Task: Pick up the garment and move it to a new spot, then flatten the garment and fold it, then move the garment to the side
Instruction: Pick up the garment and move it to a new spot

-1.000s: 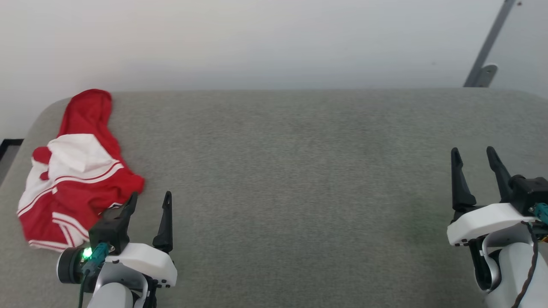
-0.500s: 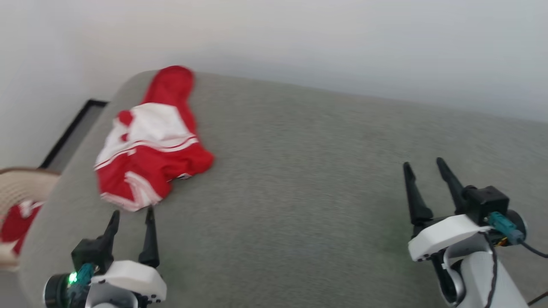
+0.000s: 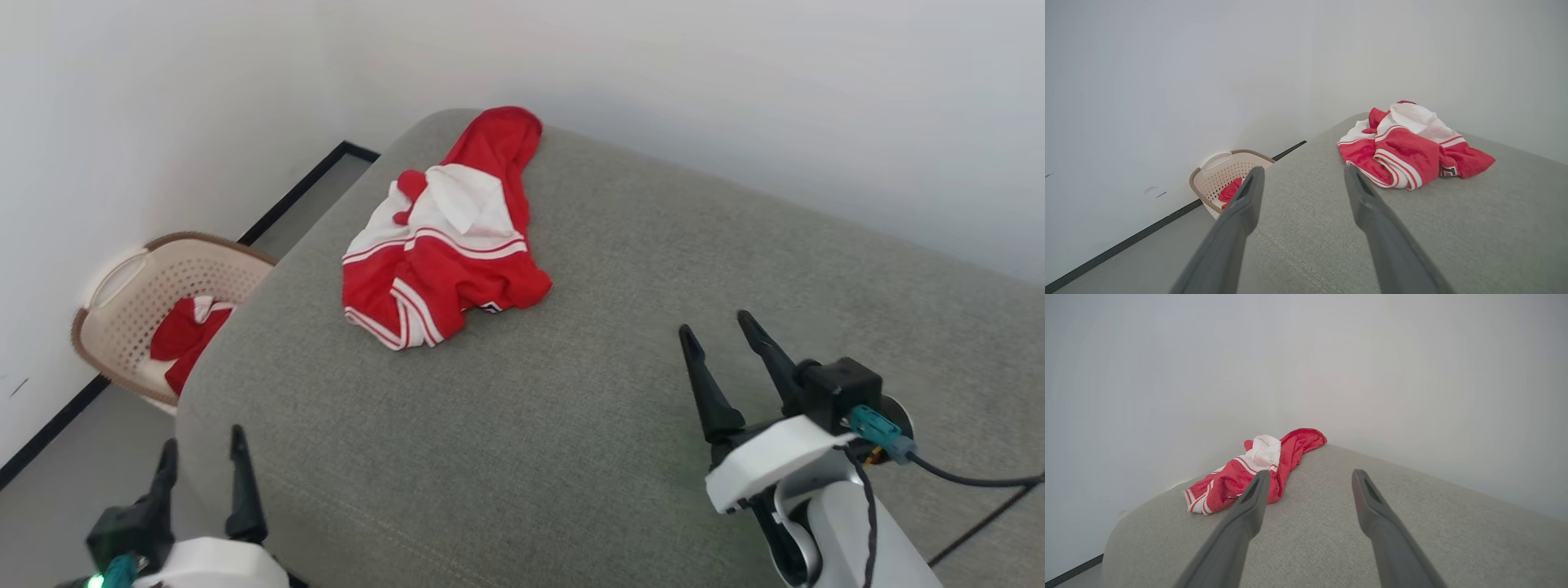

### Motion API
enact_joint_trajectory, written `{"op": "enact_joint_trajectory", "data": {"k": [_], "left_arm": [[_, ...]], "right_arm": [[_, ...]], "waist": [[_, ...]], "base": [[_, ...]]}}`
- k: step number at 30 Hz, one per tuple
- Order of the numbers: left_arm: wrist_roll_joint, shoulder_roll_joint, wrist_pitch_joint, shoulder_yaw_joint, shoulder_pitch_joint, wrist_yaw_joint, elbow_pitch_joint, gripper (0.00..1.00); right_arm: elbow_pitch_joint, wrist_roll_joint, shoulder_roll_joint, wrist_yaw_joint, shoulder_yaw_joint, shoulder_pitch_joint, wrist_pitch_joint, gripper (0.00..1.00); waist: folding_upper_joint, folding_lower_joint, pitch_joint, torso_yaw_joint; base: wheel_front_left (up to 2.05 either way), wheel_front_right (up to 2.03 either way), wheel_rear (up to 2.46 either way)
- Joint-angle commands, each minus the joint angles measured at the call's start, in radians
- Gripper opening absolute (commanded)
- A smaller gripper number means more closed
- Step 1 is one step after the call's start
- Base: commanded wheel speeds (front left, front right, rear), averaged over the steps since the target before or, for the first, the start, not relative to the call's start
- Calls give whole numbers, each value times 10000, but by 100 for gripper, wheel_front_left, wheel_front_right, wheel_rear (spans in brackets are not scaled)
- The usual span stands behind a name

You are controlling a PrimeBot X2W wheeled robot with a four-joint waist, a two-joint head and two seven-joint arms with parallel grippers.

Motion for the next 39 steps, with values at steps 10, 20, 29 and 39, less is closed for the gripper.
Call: {"op": "enact_joint_trajectory", "data": {"k": [10, 20, 29, 39], "left_arm": [[-306, -81, -19, -69, 547, 156, -545, 100], [-116, 917, -18, -750, -2191, -699, 1073, 100], [-1759, 2970, 484, -1203, -5262, -831, 4243, 100], [-4242, 4623, 4439, -1756, -6969, -837, 6825, 100]], "right_arm": [[201, 320, 94, -3, 264, -244, -52, 100], [-87, 107, -133, -3, 99, -97, -52, 100], [-245, 270, -242, -1, 407, -290, -52, 100], [-633, 575, -243, -3, 752, -973, -52, 100]], "waist": [[0, 0, 141, 94], [0, 0, 979, -1607], [0, 0, 2057, -3489], [0, 0, 3192, -4907]], "base": [[0, 0, 0], [0, 0, 0], [0, 0, 0], [0, 0, 0]]}}
